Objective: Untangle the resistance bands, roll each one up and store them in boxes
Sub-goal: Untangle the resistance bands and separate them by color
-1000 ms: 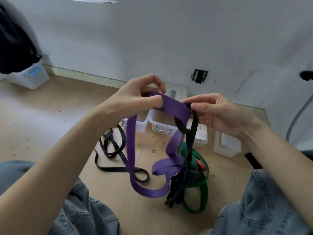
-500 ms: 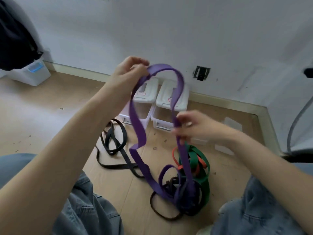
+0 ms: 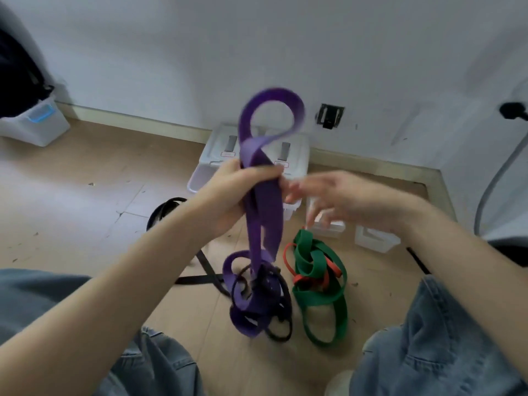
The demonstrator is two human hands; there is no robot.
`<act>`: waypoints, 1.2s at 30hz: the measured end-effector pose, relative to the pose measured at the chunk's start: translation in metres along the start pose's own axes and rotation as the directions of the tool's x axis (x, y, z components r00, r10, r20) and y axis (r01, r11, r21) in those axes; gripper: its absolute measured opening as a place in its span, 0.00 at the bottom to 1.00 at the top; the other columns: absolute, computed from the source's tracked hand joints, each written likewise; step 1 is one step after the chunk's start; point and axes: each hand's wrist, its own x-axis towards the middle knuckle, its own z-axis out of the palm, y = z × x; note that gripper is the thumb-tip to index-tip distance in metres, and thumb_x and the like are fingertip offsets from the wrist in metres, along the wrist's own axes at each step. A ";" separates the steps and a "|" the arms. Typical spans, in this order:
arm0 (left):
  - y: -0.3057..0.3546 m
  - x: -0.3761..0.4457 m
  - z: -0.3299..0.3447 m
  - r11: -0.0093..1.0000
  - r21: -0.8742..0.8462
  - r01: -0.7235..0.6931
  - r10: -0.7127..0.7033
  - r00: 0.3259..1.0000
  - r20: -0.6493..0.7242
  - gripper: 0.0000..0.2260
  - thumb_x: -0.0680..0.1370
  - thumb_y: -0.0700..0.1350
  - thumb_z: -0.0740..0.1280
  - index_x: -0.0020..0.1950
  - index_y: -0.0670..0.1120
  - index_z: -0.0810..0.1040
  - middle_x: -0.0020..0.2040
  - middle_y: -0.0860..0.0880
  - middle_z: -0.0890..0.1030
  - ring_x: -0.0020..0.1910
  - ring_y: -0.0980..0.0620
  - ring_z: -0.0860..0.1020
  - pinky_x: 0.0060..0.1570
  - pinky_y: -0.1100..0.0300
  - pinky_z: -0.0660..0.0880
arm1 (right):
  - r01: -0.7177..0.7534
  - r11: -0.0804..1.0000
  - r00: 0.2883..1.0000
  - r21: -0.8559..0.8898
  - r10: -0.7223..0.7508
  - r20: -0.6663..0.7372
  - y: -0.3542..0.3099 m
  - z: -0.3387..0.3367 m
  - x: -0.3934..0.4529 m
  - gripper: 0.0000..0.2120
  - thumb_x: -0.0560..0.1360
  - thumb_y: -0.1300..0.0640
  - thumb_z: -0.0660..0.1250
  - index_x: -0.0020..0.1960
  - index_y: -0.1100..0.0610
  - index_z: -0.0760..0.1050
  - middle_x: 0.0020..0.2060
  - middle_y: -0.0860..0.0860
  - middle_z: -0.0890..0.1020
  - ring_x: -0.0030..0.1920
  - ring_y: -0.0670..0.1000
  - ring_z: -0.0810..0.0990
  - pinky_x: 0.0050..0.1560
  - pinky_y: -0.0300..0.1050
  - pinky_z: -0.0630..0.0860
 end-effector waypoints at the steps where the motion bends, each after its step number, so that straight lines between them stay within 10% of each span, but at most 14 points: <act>1: 0.008 -0.001 0.004 0.990 -0.137 -0.013 0.018 0.999 0.032 0.05 0.71 0.39 0.69 0.41 0.42 0.74 0.33 0.48 0.81 0.36 0.52 0.81 0.38 0.59 0.79 | -0.013 0.993 0.995 -0.114 0.024 0.097 0.002 0.015 0.002 0.25 0.66 0.40 0.69 0.60 0.48 0.75 0.51 0.44 0.81 0.40 0.43 0.82 0.40 0.35 0.78; 6: 0.035 -0.001 0.002 0.926 -0.372 -0.070 0.105 0.992 0.076 0.07 0.74 0.45 0.69 0.44 0.42 0.77 0.41 0.46 0.83 0.45 0.51 0.83 0.41 0.60 0.78 | 0.231 0.963 0.966 -0.140 -0.244 -0.083 -0.001 0.049 0.016 0.08 0.71 0.59 0.72 0.49 0.61 0.80 0.35 0.47 0.82 0.31 0.45 0.78 0.33 0.35 0.74; 11: 0.001 -0.008 -0.011 0.942 0.336 0.017 -0.082 0.980 0.181 0.12 0.70 0.57 0.70 0.48 0.52 0.80 0.46 0.48 0.85 0.42 0.57 0.83 0.39 0.65 0.78 | 0.401 0.838 0.889 0.370 -0.259 -0.378 -0.021 0.027 0.013 0.08 0.66 0.57 0.71 0.42 0.60 0.77 0.26 0.46 0.80 0.26 0.41 0.76 0.27 0.31 0.71; 16: -0.019 -0.008 -0.004 0.497 0.862 -0.096 0.075 0.995 0.068 0.10 0.75 0.48 0.68 0.35 0.49 0.75 0.31 0.53 0.77 0.29 0.56 0.75 0.31 0.69 0.71 | 0.374 0.807 0.853 0.457 -0.105 -0.512 -0.016 0.013 0.017 0.08 0.69 0.56 0.71 0.35 0.57 0.74 0.24 0.47 0.75 0.22 0.44 0.68 0.22 0.33 0.64; 19: 0.001 -0.012 -0.002 0.094 0.986 -0.138 0.209 0.971 0.116 0.18 0.76 0.53 0.65 0.30 0.52 0.64 0.27 0.57 0.68 0.27 0.60 0.66 0.27 0.64 0.61 | 0.262 0.940 0.858 0.219 -0.123 -0.499 -0.008 -0.001 0.012 0.12 0.71 0.52 0.71 0.36 0.59 0.74 0.23 0.49 0.74 0.21 0.47 0.68 0.21 0.36 0.63; 21: 0.014 -0.017 0.002 -0.002 0.987 -0.159 0.286 0.946 0.153 0.20 0.76 0.56 0.64 0.28 0.51 0.62 0.26 0.56 0.67 0.25 0.60 0.65 0.24 0.65 0.62 | 0.134 0.991 0.836 0.021 -0.102 -0.539 -0.003 -0.010 0.008 0.11 0.74 0.55 0.69 0.38 0.61 0.76 0.21 0.50 0.76 0.20 0.47 0.69 0.20 0.36 0.64; 24: 0.034 -0.022 0.002 0.299 0.929 -0.219 0.267 0.954 0.139 0.19 0.71 0.59 0.64 0.29 0.45 0.74 0.27 0.50 0.76 0.25 0.53 0.74 0.29 0.71 0.72 | -0.112 0.988 0.913 -0.105 0.060 -0.404 0.002 -0.010 0.007 0.14 0.77 0.52 0.65 0.42 0.62 0.77 0.30 0.55 0.82 0.22 0.47 0.74 0.21 0.36 0.68; 26: 0.039 -0.024 0.001 0.583 0.785 -0.208 0.166 0.977 0.136 0.18 0.72 0.54 0.66 0.41 0.38 0.81 0.36 0.44 0.84 0.34 0.49 0.83 0.41 0.56 0.81 | -0.254 0.936 0.961 -0.244 0.215 -0.177 0.000 -0.002 0.006 0.22 0.76 0.41 0.61 0.47 0.60 0.78 0.38 0.55 0.85 0.29 0.48 0.81 0.26 0.35 0.73; 32: 0.037 -0.024 -0.003 0.923 0.349 -0.163 0.163 0.986 0.028 0.11 0.76 0.48 0.65 0.45 0.41 0.80 0.38 0.46 0.85 0.38 0.50 0.84 0.33 0.63 0.79 | 0.153 0.988 0.964 0.007 -0.151 0.218 -0.007 0.014 0.006 0.16 0.76 0.51 0.65 0.63 0.50 0.75 0.56 0.47 0.81 0.56 0.47 0.80 0.55 0.41 0.77; 36: 0.042 -0.016 -0.013 0.998 -0.005 -0.057 0.057 0.996 -0.070 0.15 0.77 0.52 0.63 0.47 0.41 0.80 0.45 0.42 0.85 0.44 0.51 0.84 0.41 0.64 0.79 | 0.298 0.953 0.948 0.058 -0.289 -0.131 -0.008 0.033 0.014 0.11 0.71 0.59 0.70 0.53 0.56 0.81 0.43 0.48 0.85 0.44 0.48 0.83 0.48 0.44 0.78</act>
